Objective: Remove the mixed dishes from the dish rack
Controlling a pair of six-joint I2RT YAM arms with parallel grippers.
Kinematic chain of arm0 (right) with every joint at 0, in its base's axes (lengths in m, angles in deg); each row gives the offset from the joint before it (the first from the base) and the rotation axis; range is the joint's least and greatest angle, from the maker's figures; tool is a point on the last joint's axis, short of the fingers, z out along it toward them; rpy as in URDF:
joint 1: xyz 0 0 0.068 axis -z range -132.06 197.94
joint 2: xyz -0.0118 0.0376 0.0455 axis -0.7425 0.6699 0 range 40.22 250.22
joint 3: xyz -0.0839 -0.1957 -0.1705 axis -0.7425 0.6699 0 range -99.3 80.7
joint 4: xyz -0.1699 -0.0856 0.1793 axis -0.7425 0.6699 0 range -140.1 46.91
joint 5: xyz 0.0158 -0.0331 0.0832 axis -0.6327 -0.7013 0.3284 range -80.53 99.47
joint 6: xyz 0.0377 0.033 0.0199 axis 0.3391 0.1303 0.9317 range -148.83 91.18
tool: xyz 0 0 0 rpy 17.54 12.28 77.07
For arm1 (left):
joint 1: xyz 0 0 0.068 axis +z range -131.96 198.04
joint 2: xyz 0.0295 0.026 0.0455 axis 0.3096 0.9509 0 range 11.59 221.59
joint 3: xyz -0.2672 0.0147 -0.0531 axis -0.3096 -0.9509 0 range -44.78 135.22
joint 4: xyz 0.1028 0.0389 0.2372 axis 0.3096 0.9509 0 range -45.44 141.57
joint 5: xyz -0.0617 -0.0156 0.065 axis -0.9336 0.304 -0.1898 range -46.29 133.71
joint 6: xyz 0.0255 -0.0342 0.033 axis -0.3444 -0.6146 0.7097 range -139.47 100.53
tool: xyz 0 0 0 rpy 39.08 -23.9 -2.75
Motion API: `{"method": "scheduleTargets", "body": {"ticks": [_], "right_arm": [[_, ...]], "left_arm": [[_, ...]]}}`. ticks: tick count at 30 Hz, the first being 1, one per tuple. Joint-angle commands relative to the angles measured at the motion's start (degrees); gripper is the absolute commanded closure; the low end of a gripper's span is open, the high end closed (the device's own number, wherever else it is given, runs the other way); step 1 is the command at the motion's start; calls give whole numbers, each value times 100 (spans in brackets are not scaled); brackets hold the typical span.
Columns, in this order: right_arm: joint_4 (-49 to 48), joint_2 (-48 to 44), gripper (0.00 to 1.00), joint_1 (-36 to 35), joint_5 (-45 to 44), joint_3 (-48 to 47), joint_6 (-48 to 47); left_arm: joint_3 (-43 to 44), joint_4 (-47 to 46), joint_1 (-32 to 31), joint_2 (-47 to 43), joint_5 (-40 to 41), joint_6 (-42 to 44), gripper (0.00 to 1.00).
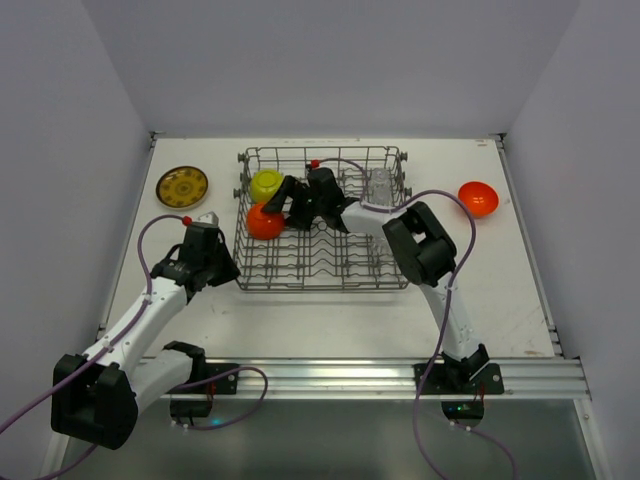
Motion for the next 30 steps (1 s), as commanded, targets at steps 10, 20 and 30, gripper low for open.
{"method": "scheduleTargets", "body": {"ticks": [10,20,30], "right_arm": [[-1143,-633,19,-85,385,542,390],[-1477,-739,20,-85,464,684,470],[-1635,-608,30,-85,552,596,549]], "left_arm": [[-64,-194,-185,-1,-458,144,100],[-72,-194,-185,8,-467,153,100],[-72,-194,-193,-1,-467,162,100]]}}
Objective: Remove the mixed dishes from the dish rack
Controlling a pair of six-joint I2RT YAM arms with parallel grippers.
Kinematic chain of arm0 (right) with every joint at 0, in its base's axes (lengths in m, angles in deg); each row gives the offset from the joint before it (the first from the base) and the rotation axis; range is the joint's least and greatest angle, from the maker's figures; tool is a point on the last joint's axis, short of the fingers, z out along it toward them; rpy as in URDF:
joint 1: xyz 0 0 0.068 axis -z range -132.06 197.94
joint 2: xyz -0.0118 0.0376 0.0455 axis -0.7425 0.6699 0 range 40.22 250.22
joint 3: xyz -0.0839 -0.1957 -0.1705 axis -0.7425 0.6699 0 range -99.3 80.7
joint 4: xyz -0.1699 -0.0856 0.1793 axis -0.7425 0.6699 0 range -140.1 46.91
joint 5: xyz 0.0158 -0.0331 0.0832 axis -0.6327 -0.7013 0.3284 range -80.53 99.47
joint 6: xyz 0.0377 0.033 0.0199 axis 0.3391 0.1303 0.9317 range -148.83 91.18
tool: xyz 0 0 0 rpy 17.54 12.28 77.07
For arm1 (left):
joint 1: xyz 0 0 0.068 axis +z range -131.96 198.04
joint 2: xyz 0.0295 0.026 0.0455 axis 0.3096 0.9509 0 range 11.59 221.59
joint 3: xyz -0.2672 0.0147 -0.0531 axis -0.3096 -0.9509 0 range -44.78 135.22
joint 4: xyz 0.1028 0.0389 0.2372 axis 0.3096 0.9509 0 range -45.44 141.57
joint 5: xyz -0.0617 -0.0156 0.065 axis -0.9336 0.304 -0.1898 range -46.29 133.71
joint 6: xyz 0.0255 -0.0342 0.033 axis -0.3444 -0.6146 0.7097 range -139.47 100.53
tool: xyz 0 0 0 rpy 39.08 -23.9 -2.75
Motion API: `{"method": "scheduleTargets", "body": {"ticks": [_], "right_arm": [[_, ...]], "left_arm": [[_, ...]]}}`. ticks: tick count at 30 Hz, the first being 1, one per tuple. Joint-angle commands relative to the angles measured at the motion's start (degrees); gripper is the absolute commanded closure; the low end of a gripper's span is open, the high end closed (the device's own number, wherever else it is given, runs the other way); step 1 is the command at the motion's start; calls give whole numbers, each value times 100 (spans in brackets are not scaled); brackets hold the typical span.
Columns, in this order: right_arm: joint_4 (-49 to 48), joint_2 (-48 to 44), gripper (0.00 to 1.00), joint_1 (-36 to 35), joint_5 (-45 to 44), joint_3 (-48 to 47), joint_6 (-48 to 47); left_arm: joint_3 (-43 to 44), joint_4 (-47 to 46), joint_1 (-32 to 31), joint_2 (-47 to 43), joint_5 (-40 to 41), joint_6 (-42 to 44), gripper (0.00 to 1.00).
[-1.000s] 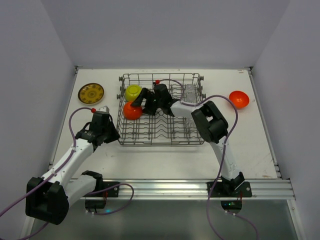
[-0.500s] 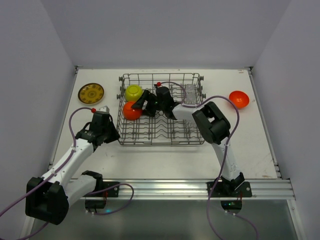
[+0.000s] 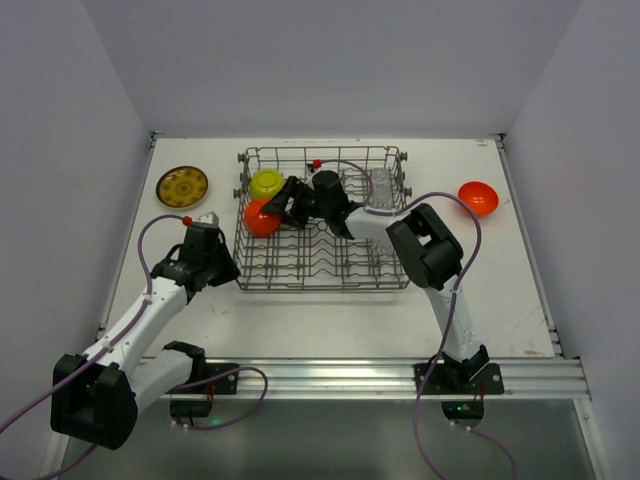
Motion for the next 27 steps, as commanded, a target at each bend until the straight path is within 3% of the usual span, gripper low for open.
{"method": "scheduleTargets", "body": {"ticks": [1,7,17,27], "right_arm": [[-534,-234,32,-52,194,-106,92],[-701,-207,43,-52,255,-123,136],[-525,82,47,-52,71,-395,101],[-921,267,62,-70,167,-501,259]], "left_arm": [[-70,-187,-169,1,-500,162,100],[-70,-205,-187,10,-491,162,100],[-70,-196,-213,1,-473,162,100],[-61,-179,-231,-8,-474,162,100]]}}
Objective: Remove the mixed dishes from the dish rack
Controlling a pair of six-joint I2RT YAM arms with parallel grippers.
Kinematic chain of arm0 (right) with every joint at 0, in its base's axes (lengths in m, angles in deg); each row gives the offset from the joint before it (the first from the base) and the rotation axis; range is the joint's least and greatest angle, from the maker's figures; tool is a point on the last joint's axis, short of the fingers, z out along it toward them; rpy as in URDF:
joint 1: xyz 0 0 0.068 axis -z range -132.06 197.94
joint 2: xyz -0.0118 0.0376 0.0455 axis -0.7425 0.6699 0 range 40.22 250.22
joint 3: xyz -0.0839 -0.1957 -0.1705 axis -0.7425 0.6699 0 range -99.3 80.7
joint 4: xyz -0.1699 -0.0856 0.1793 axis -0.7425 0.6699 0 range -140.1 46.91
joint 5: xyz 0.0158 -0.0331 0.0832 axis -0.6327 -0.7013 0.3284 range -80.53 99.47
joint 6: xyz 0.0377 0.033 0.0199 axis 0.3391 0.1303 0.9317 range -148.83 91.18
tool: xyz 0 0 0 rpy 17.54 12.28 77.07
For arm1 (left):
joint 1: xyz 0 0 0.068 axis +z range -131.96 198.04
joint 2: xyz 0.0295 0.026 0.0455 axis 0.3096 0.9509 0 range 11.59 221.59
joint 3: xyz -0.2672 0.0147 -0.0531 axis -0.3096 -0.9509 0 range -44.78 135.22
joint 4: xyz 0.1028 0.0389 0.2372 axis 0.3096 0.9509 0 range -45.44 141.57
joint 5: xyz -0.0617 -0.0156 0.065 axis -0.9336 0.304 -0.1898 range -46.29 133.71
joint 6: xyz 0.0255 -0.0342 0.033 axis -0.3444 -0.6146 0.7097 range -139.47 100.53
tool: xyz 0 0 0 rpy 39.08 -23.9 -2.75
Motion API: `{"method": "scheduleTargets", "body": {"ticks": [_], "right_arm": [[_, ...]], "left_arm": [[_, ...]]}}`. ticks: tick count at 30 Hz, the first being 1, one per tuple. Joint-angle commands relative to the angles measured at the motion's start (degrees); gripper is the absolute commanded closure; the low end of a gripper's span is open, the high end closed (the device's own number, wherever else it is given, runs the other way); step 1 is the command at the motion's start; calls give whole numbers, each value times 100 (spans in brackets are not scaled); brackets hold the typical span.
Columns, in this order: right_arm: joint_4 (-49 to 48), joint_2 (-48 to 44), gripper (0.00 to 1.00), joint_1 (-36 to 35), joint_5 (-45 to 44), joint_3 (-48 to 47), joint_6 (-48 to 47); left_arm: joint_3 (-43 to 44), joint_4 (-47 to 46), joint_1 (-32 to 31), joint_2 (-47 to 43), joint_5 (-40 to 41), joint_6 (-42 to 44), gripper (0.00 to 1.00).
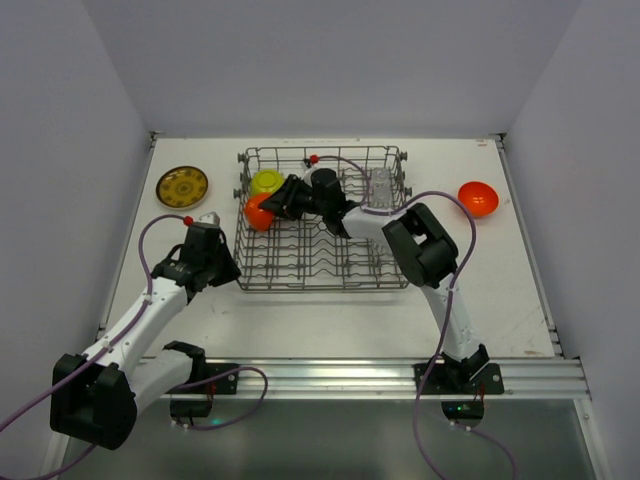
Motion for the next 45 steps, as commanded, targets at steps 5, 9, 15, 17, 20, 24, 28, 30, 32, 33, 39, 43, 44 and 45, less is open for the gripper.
{"method": "scheduleTargets", "body": {"ticks": [5,9,15,17,20,24,28,30,32,33,39,43,44,45], "right_arm": [[-703,47,75,-52,216,-94,209],[-1222,-50,78,-61,374,187,403],[-1592,-269,100,-61,533,363,605],[-1653,-340,100,-70,551,407,631],[-1680,-515,100,-61,577,460,614],[-1882,-963,100,-61,603,828,535],[-1532,-1911,100,0,621,1224,35],[-396,-2684,100,44,411,1277,-605],[1052,-3490,100,106,-288,1207,-1699],[1541,-3713,100,115,-572,1085,-2037],[4030,-4865,100,1053,-2082,716,-3507],[5384,-4841,100,2203,-3084,233,-4314],[5874,-4788,100,2389,-3314,136,-4430],[6079,-4718,100,2591,-3525,-13,-4518]], "left_arm": [[-61,-185,-187,8,-484,153,100],[-61,-176,-196,8,-475,144,100],[-53,-141,-196,-19,-423,127,100],[-53,-132,-205,-27,-405,109,100],[-53,-124,-205,-28,-388,92,100],[-44,-106,-213,-45,-361,92,100],[-35,-106,-213,-45,-344,83,100],[-35,-97,-213,-45,-344,83,100],[-35,-88,-213,-63,-344,74,100],[-35,-88,-213,-80,-344,74,100],[-35,-97,-222,-80,-353,83,100],[-35,-88,-231,-72,-335,74,100],[-26,-88,-231,-71,-335,74,100],[-26,-71,-231,-71,-335,74,100]]}}
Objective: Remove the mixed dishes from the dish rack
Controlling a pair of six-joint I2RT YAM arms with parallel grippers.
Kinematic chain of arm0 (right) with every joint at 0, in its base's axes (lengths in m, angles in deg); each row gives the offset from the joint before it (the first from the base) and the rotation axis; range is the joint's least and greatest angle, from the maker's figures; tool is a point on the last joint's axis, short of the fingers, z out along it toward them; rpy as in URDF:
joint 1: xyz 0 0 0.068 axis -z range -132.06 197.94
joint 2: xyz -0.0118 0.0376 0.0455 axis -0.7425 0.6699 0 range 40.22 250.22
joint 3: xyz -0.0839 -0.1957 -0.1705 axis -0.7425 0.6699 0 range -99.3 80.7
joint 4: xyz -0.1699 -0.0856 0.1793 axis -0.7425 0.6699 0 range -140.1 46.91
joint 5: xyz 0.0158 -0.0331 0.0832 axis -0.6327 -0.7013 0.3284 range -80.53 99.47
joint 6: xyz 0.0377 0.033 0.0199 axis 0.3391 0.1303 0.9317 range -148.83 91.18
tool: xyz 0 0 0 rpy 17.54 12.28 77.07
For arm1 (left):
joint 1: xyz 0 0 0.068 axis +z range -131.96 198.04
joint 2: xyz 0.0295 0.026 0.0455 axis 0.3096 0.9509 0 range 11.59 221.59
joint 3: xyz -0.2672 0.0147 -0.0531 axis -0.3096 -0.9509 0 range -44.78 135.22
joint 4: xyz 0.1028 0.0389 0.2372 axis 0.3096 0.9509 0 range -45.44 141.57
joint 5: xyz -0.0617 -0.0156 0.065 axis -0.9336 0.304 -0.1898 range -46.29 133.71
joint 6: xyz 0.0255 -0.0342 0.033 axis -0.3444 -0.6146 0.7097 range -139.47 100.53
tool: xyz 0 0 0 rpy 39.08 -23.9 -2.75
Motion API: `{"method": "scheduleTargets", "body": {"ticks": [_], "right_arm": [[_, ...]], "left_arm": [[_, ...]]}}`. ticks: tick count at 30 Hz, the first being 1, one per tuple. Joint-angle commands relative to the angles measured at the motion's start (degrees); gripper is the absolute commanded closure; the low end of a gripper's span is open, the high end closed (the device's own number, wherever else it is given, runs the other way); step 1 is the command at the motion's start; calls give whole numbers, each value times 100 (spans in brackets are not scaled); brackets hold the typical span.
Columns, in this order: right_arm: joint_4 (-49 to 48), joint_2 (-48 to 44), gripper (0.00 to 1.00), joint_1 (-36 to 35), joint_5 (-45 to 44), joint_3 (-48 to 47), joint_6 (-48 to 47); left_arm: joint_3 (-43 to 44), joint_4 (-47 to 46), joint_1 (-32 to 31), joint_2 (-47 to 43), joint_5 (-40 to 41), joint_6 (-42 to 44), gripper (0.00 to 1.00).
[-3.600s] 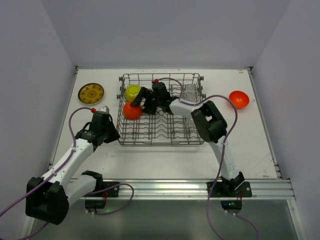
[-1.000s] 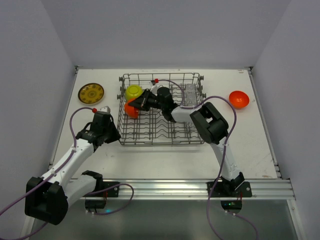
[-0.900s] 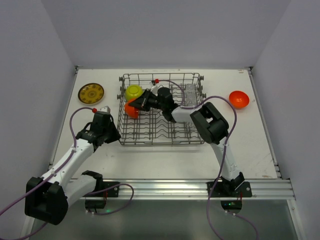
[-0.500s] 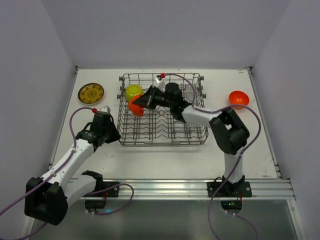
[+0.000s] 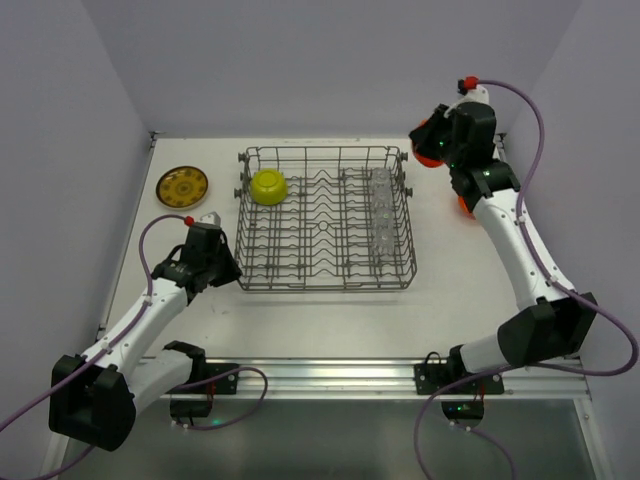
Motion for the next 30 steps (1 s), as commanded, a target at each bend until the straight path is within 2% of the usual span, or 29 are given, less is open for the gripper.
{"method": "scheduleTargets", "body": {"ticks": [1,4,9,17,30], "right_arm": [[1910,405,100,869,-1452,-357,-1030],[2490,1001,100,1503,-1454,-796,-1451],[3422,2330,100,2032,-1771,-2025,-1752],[3896,3938,100,2121,-1867,-3300,-2068],[4205,4485,98,2121,-1850,-3478,-2138]], "left_arm": [[-26,-60,-150,-32,-348,126,100],[-18,-51,-159,-58,-339,118,100],[-9,-42,-168,-41,-348,126,100],[0,-33,-185,-67,-330,126,100],[-9,-25,-220,-76,-321,118,100]]}}
